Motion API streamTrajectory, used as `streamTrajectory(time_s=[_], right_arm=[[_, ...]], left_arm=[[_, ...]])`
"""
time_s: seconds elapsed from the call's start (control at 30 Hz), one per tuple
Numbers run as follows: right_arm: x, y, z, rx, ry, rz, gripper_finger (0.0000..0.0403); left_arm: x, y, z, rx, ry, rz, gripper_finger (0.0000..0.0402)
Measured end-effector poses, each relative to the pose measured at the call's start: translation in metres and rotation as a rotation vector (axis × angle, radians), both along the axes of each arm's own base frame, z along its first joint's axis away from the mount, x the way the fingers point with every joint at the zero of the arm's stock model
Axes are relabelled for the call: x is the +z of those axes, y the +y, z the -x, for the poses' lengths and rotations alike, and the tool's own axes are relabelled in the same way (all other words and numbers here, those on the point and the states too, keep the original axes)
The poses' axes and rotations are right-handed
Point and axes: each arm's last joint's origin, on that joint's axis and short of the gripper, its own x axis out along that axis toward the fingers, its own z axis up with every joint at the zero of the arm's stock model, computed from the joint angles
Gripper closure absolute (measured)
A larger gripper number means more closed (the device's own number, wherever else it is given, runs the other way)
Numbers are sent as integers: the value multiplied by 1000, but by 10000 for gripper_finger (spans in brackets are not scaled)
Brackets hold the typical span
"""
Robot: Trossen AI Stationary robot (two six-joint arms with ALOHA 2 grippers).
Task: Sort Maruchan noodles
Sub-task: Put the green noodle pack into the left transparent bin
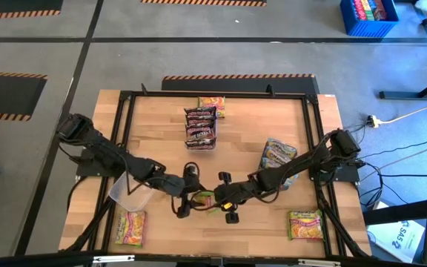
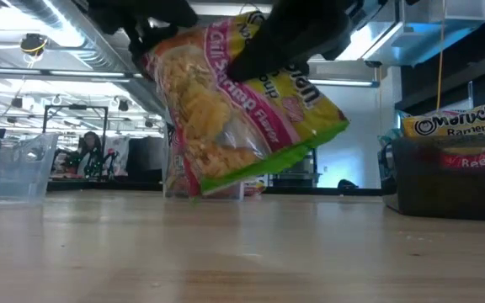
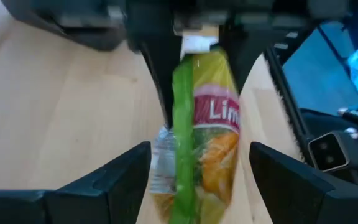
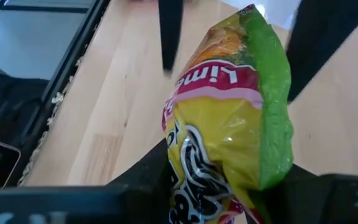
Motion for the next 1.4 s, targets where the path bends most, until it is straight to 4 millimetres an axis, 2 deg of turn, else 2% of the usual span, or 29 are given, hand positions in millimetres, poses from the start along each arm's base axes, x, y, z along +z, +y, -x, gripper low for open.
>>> streamTrajectory(time_s=[0.17,0.37,0.63,0.83,1.0,1.17,1.3,1.4], right_arm=[[3,0,-2,-1,-13,-1,281],[3,0,-2,-2,-13,-5,281],[3,0,-2,-5,-19,-12,248],[6,-1,0,-16,-9,-12,192],[25,-7,17,-14,59,2,157],[42,-7,44,-43,135,39,146],[27,3,57,-78,116,116,146],[12,7,62,-76,83,93,146]], left_arm=[[-15,-2,-8,-16,28,7,136],[-18,-2,-10,-14,18,4,148],[-18,1,-12,-26,28,17,233],[-18,1,-11,-32,27,-9,277],[-18,0,-8,-25,39,-29,278],[-9,-4,3,1,57,-33,280],[-2,-10,14,18,41,-54,281],[-4,-11,24,51,27,-80,281]])
